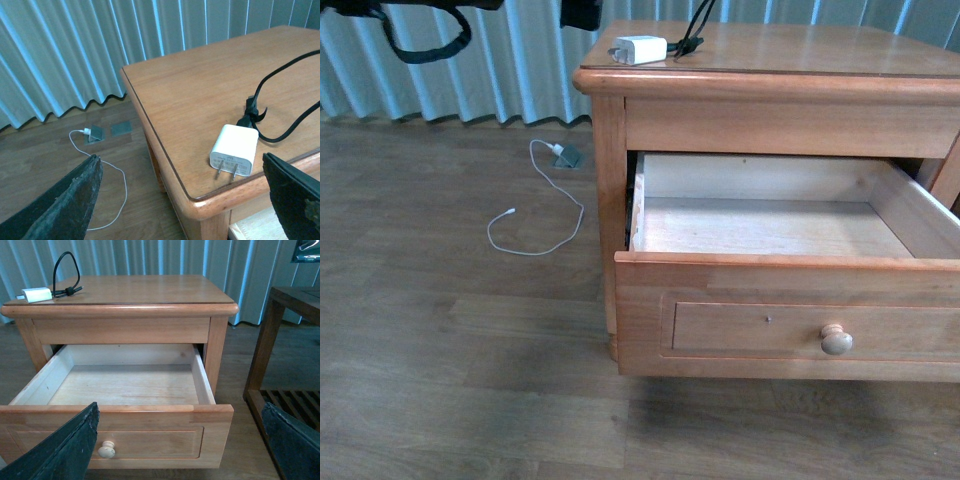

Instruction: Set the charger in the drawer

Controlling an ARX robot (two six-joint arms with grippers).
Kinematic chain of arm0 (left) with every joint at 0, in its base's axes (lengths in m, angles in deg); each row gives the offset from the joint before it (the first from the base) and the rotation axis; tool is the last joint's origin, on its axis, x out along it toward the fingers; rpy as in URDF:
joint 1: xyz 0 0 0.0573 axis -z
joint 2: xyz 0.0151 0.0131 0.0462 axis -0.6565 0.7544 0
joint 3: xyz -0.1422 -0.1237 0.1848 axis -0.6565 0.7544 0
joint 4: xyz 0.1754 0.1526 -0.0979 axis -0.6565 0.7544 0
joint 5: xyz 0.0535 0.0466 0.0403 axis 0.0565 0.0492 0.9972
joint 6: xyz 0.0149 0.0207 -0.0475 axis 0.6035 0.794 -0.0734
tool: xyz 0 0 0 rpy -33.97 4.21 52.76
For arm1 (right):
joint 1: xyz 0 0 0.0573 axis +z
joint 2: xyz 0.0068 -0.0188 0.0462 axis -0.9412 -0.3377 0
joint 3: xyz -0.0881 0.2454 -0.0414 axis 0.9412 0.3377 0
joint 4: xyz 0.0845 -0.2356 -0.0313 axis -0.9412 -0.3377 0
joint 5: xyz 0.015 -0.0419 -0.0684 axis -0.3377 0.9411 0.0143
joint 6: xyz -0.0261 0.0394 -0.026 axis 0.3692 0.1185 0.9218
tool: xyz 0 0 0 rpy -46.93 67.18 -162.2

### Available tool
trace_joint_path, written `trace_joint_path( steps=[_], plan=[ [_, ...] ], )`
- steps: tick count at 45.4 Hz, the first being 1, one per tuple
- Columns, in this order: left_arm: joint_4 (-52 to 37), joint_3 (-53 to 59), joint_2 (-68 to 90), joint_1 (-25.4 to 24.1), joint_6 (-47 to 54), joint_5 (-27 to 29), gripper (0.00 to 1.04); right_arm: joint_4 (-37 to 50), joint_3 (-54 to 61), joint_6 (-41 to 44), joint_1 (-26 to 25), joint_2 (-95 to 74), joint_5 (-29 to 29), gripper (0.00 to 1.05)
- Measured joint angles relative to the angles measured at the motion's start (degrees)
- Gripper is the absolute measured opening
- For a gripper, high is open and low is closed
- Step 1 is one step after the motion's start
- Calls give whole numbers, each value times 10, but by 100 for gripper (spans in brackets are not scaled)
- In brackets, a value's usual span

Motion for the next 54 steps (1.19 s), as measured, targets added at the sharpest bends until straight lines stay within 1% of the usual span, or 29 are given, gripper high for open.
trace_joint_path(
  steps=[8,20,28,37,43,47,51,54],
  plan=[
    [-9,-69,81,17,-14,-16,99,0,0,0,0,0,0,96],
    [-6,-172,173,35,-32,-9,99,0,0,0,0,0,0,96],
    [9,-226,211,36,-38,-7,99,0,0,0,0,0,0,96],
    [45,-273,238,37,-52,-37,99,0,0,0,0,0,0,96],
    [55,-279,239,40,-47,-41,82,0,0,0,0,0,0,96],
    [58,-281,239,41,-42,-42,67,0,0,0,0,0,0,96],
    [62,-281,239,43,-37,-43,48,0,0,0,0,0,0,96],
    [62,-281,239,43,-37,-41,41,0,0,0,0,0,0,96]
  ],
)
